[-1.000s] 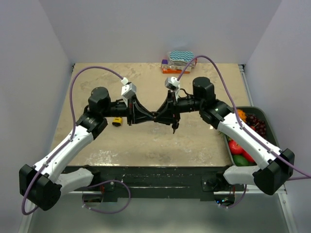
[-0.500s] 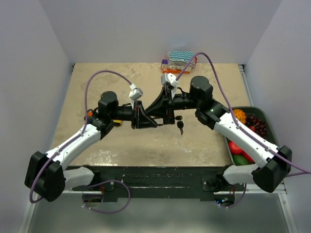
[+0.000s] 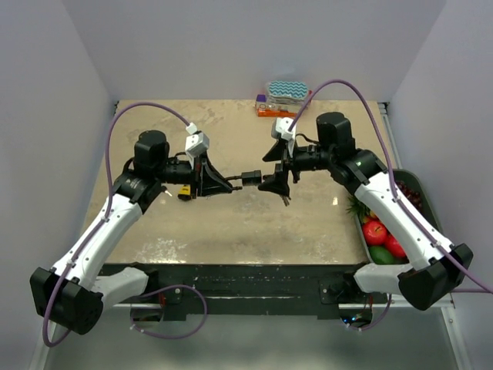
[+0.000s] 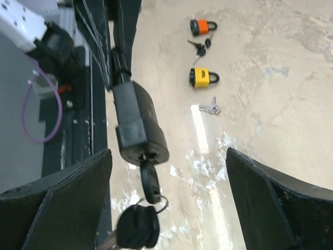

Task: Lock with the key
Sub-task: Lock the lock.

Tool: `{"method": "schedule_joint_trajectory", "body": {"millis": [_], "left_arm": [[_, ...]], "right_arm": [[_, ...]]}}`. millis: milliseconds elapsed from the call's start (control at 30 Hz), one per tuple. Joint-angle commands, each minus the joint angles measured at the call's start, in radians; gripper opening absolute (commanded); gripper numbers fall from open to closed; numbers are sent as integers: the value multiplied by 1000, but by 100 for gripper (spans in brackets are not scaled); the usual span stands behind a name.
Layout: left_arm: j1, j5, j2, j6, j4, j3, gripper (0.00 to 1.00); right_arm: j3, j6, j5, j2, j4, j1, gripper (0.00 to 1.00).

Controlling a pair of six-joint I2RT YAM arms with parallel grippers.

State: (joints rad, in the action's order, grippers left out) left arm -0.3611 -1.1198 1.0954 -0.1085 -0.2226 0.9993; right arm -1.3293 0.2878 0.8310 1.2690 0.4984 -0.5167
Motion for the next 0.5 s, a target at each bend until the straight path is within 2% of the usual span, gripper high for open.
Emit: {"method": "schedule_joint_trajectory", "body": {"millis": [0, 133, 267, 367, 467], "left_arm": [[-2, -81, -28, 84, -26, 79, 0], [-28, -78, -22, 53, -14, 99, 0], [-59, -66, -20, 32, 3, 105, 0], [-71, -58, -19, 24, 9, 107, 0], [-78, -55, -11, 18, 19, 110, 0]], "right_arm": [[-4, 198, 9, -31, 118, -3, 93], [-14, 223, 51, 6, 120, -19, 93], [-48, 269, 50, 46, 161, -62, 88], [-50, 297, 20, 56, 172, -98, 81], [-53, 304, 5, 64, 172, -114, 70]]}}
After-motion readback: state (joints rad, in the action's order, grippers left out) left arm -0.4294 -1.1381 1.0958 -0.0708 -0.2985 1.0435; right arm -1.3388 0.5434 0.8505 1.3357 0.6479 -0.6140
